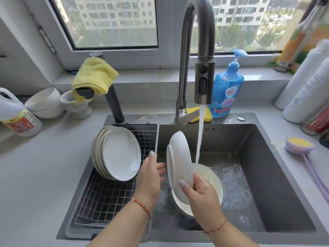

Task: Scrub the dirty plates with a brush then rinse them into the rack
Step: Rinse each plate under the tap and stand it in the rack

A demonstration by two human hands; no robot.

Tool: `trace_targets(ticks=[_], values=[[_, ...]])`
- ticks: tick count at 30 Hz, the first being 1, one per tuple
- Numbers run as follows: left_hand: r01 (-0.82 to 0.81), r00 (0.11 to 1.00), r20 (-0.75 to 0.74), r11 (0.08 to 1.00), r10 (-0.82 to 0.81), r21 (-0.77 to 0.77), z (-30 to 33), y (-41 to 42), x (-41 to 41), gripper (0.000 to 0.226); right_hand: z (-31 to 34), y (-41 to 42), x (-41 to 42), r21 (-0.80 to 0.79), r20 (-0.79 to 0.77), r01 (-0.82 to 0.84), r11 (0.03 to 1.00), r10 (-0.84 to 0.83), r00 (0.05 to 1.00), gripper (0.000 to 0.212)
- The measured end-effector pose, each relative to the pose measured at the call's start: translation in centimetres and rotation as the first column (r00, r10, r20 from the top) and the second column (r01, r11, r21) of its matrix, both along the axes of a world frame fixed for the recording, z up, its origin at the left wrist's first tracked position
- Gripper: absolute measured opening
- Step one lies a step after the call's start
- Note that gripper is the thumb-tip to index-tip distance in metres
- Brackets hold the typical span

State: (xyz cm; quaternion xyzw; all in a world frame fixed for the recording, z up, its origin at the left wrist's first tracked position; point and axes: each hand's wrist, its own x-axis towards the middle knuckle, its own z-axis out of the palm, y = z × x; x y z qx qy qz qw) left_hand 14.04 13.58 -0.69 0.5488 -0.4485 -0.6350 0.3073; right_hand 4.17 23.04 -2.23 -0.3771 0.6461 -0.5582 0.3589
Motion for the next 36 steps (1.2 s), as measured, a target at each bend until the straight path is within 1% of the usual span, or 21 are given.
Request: trace_targets(ticks=[1, 3, 4, 6, 7, 9, 12, 14, 16, 18, 20, 22, 25, 27, 30, 34, 36], values=[[0.003, 1.0, 0.003, 1.0, -0.003, -0.014, 0.0, -0.1, 0.3, 0.052, 0.5, -0.1, 0.3, -0.019, -0.005, 0.003, 1.0, -0.004, 1.0, 0.008], [-0.014, 1.0, -0.003, 0.999, 0.014, -0.045, 0.0, -0.3, 1.1, 0.05, 1.4, -0.4, 0.9, -0.066, -0.023, 0.002, 0.998, -0.004, 1.0, 0.017], [-0.03, 1.0, 0.001, 0.998, 0.03, -0.064, 0.1, -0.5, 1.7, 0.05, 1.9, -0.7, 1.3, -0.093, -0.026, 0.006, 0.996, -0.008, 1.0, 0.018], [-0.072, 0.997, 0.016, 0.991, 0.075, -0.114, 0.3, -1.0, 2.8, 0.047, 3.2, -1.1, 2.0, -0.144, -0.014, 0.009, 0.99, -0.012, 1.0, 0.009], [-0.104, 0.994, 0.018, 0.984, 0.107, -0.142, 0.4, -1.4, 3.5, 0.046, 3.8, -1.5, 2.5, -0.163, 0.001, 0.002, 0.987, -0.002, 1.0, 0.009], [-0.175, 0.983, 0.014, 0.967, 0.181, -0.185, 0.8, -2.4, 5.1, 0.043, 5.0, -2.4, 3.4, -0.2, 0.042, -0.031, 0.979, 0.04, 0.998, 0.018], [-0.257, 0.962, 0.024, 0.934, 0.271, -0.249, 1.1, -4.4, 7.8, 0.042, 6.2, -4.7, 5.1, -0.219, 0.106, -0.1, 0.971, 0.126, 0.986, 0.019], [-0.267, 0.957, 0.032, 0.92, 0.288, -0.287, 1.2, -5.5, 9.0, 0.042, 5.8, -6.4, 6.1, -0.178, 0.085, -0.121, 0.977, 0.138, 0.987, 0.014], [-0.266, 0.958, 0.018, 0.908, 0.287, -0.324, 1.0, -6.7, 10.3, 0.037, 4.3, -8.4, 7.5, -0.099, 0.016, -0.132, 0.986, 0.134, 0.991, 0.007], [-0.235, 0.967, 0.01, 0.91, 0.254, -0.342, 0.7, -7.6, 11.4, 0.031, 2.5, -10.5, 9.0, -0.01, -0.026, -0.13, 0.991, 0.13, 0.991, 0.018], [-0.153, 0.981, 0.058, 0.924, 0.184, -0.35, 0.0, -8.1, 12.2, 0.037, 1.1, -12.2, 10.4, 0.054, -0.055, -0.122, 0.991, 0.125, 0.991, 0.023], [-0.099, 0.984, 0.105, 0.938, 0.141, -0.332, -0.6, -8.3, 12.8, 0.04, 0.0, -13.4, 11.6, 0.114, -0.103, -0.118, 0.987, 0.129, 0.986, 0.023], [-0.05, 0.985, 0.141, 0.949, 0.098, -0.31, -0.6, -8.5, 13.5, 0.029, -1.0, -14.9, 12.9, 0.202, -0.196, -0.126, 0.971, 0.166, 0.966, 0.022], [-0.027, 0.985, 0.155, 0.953, 0.077, -0.302, -0.1, -8.4, 13.5, 0.023, -1.2, -15.4, 13.3, 0.233, -0.246, -0.114, 0.966, 0.172, 0.954, 0.022], [-0.003, 0.976, 0.205, 0.954, 0.068, -0.299, -0.9, -8.8, 13.9, 0.022, -1.7, -16.4, 14.2, 0.269, -0.287, -0.11, 0.957, 0.189, 0.939, 0.019], [0.02, 0.972, 0.229, 0.954, 0.051, -0.299, -2.3, -9.4, 14.5, 0.025, -2.3, -17.5, 15.4, 0.316, -0.351, -0.109, 0.942, 0.223, 0.909, 0.024], [0.028, 0.973, 0.228, 0.951, 0.045, -0.309, -2.3, -9.5, 14.5, 0.04, -2.4, -17.9, 15.6, 0.347, -0.358, -0.121, 0.93, 0.25, 0.9, 0.026]])
